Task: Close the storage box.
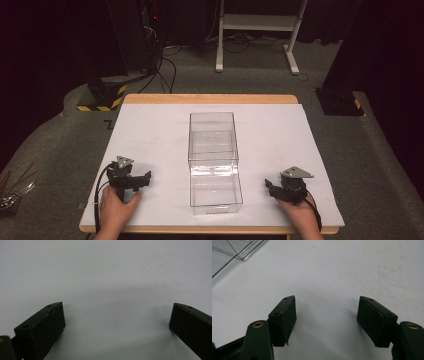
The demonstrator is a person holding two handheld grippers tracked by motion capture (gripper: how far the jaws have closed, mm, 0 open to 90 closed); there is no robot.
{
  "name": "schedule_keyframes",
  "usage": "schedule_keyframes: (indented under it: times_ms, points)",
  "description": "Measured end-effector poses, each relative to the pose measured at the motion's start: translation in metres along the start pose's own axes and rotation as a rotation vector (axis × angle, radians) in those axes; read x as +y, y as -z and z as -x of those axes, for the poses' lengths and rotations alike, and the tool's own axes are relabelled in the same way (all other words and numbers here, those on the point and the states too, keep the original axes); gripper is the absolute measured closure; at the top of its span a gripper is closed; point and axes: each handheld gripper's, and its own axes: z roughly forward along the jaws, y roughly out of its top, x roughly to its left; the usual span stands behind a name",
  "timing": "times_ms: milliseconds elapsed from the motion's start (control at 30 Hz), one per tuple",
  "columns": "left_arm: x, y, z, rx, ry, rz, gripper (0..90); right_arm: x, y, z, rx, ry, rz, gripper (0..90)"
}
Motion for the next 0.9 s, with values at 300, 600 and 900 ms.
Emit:
schedule_keyframes:
  times_ms: [300,600,900]
  points:
    - [0.0000,0.0000,-0.0001,-0.001,0.000,0.000,0.7,0.0000,0.0000,0.0001,0.000,-0.001,0.000,31.6]
    - [0.0001,0.0000,-0.0002,-0.002,0.000,0.000,0.7,-0.0001,0.0004,0.0017,0.005,-0.017,0.005,31.8]
    - [0.0002,-0.0002,-0.0004,-0.003,0.000,0.000,0.6,-0.0002,0.0050,0.0010,0.009,-0.009,0.041,30.7]
